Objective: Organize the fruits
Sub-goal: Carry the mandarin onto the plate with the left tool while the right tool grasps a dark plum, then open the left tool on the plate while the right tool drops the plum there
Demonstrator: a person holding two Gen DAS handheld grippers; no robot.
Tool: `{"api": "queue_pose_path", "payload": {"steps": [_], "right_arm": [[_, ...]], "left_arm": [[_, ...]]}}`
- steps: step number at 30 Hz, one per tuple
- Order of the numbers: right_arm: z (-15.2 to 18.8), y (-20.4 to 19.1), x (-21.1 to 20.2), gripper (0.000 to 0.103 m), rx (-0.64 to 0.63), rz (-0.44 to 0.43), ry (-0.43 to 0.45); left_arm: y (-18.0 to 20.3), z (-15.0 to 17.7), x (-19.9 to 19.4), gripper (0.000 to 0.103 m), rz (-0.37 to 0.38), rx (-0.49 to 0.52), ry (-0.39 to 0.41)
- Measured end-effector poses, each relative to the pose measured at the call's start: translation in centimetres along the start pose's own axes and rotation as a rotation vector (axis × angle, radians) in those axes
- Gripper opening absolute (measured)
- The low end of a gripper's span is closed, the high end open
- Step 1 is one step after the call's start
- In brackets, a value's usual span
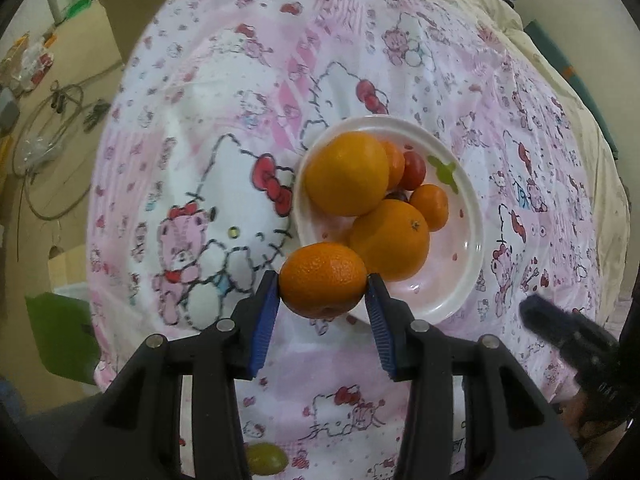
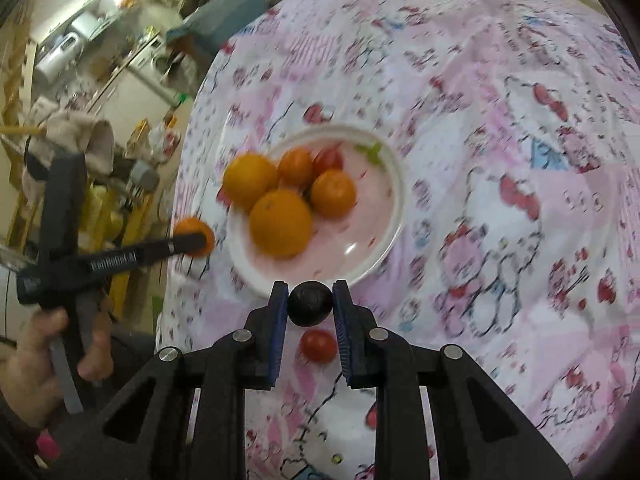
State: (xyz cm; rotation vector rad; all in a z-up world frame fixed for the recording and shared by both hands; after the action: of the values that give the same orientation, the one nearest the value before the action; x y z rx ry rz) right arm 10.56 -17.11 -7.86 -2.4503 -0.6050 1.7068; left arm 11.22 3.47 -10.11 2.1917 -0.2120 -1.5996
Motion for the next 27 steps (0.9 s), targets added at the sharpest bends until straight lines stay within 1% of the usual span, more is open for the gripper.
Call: {"api": "queue_pose_path", "payload": {"steps": [3, 7, 10, 14, 17, 19, 20, 21, 23, 25, 27], "right_arm": [[-1.2, 1.2, 0.1, 0.024, 0.032, -0.002, 0.017], [-2.4, 2.8, 0.5, 0.024, 0.064, 0.0, 0.009], [-2.9, 3.0, 1.6, 0.024, 0.082, -0.006, -0.004], [-3.2, 2.6, 2.7, 0.024, 0.089, -0.01, -0.019], [-3.4, 2.4, 3.7, 0.024, 0.091, -0.006, -0.03], [-3.4, 2.4, 4.3, 0.024, 0.096, -0.003, -0.041], [-3.4, 2.4, 4.6, 0.024, 0.098, -0.003, -0.045], [-3.3, 2.5, 4.8, 0.024, 0.1, -0.005, -0.053], [-3.2, 2.5, 5.3, 0.024, 0.104, -0.006, -0.066], [-3.1, 2.4, 5.6, 0.024, 0.104, -0.011, -0.075], [-3.0, 2.3, 5.8, 0.024, 0.102, -0.014, -0.082]], "left_arm": [[0.6, -0.3, 0.7, 0.04, -0.017, 0.03, -0.008], [0.4, -0.7, 2.0, 0.04, -0.027, 0.015, -0.032], [0.3, -0.9, 2.2, 0.04, -0.04, 0.032, -0.022], [0.5, -1.3, 2.7, 0.04, -0.014, 0.035, -0.023], [0.4, -1.3, 3.3, 0.042, -0.023, 0.041, -0.029], [0.4, -1.3, 3.4, 0.045, -0.026, 0.057, -0.029], [0.4, -1.2, 3.3, 0.05, -0.033, 0.063, -0.03], [0.3, -1.2, 3.3, 0.059, -0.037, 0.069, -0.035], [0.4, -1.1, 3.1, 0.066, -0.04, 0.086, -0.024], [0.5, -1.1, 3.0, 0.067, -0.062, 0.107, -0.016], [0.6, -1.1, 3.2, 0.067, -0.062, 0.112, -0.028]]}}
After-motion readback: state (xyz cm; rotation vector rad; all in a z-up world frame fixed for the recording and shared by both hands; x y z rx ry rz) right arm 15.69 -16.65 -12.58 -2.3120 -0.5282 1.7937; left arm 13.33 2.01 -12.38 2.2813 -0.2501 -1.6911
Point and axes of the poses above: each gripper's, at about its wrist camera, not at the fingertips, and x roughly the way its jaws point, y to its right, z to its underside, the point moved 4 cm from there along x, roughly the way its jaws point, and after that the axes turned 10 degrees about z, right-handed, at the moved point
